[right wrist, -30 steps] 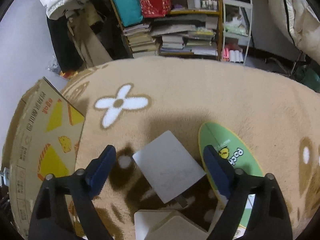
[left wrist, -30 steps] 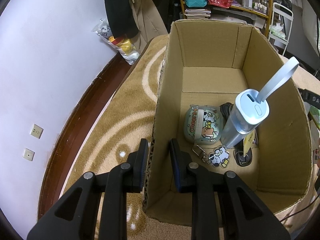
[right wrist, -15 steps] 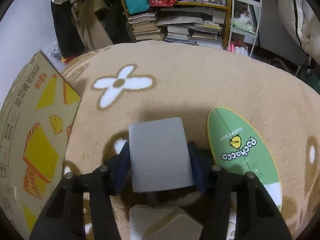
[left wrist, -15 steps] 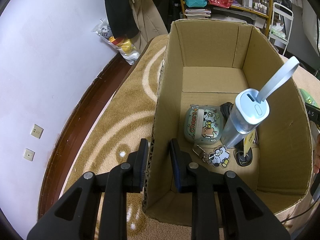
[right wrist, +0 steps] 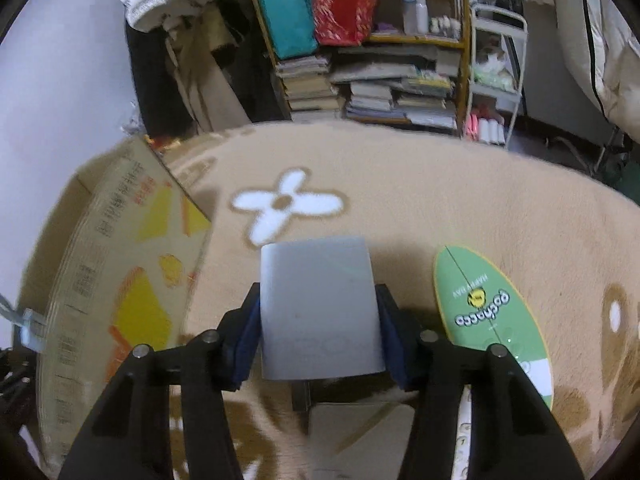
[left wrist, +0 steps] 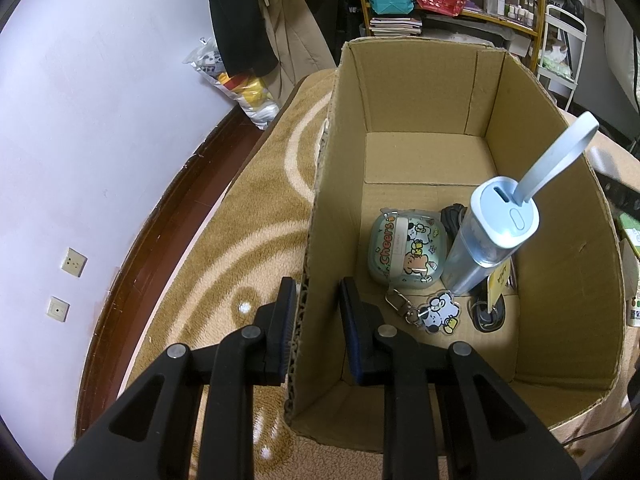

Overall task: Organize rigid objects
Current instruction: 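Lift the white square pad with the right gripper and drop it into the box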

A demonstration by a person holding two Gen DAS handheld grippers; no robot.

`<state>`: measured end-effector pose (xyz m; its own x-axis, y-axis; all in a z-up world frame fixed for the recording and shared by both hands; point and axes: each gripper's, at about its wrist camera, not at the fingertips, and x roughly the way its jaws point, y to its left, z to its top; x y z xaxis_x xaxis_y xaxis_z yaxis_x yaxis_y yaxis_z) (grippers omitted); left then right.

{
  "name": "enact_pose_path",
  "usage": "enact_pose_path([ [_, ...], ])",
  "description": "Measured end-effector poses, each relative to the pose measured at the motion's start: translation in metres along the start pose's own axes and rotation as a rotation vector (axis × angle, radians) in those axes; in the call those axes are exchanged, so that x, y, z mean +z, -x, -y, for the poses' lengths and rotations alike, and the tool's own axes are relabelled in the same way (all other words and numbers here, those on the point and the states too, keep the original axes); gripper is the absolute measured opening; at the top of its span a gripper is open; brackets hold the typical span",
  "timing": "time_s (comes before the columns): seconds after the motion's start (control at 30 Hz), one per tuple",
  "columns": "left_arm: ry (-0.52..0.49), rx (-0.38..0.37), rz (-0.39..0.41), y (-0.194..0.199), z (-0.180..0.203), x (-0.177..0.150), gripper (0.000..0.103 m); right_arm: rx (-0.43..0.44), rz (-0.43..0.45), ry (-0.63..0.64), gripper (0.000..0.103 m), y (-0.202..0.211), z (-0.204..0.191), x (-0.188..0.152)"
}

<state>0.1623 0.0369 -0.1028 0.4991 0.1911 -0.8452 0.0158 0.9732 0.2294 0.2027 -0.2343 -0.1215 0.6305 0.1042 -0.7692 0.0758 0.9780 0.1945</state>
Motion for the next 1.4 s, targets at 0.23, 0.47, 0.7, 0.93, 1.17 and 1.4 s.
enact_pose_path([
  [0.23, -0.003, 0.002, 0.001, 0.0, 0.0, 0.0, 0.022, 0.098, 0.109, 0.031, 0.056, 0.039, -0.033, 0.016],
  [0.47, -0.003, 0.003, 0.001, 0.001, 0.001, 0.0, 0.022, 0.162, 0.203, 0.089, 0.056, 0.07, -0.07, 0.024],
  [0.7, -0.004, 0.002, 0.002, 0.001, 0.001, 0.0, 0.022, 0.202, 0.233, 0.1, 0.056, 0.08, -0.082, 0.026],
  [0.93, -0.001, 0.002, 0.001, 0.0, 0.002, 0.0, 0.022, 0.228, 0.23, 0.118, 0.056, 0.084, -0.093, 0.022],
  [1.17, 0.003, 0.002, 0.002, 0.001, 0.002, 0.0, 0.022, 0.256, 0.217, 0.165, 0.056, 0.081, -0.112, 0.017],
  [1.4, 0.008, 0.0, 0.002, 0.001, 0.001, -0.001, 0.022, 0.274, 0.168, 0.172, 0.056, 0.065, -0.119, 0.006],
])
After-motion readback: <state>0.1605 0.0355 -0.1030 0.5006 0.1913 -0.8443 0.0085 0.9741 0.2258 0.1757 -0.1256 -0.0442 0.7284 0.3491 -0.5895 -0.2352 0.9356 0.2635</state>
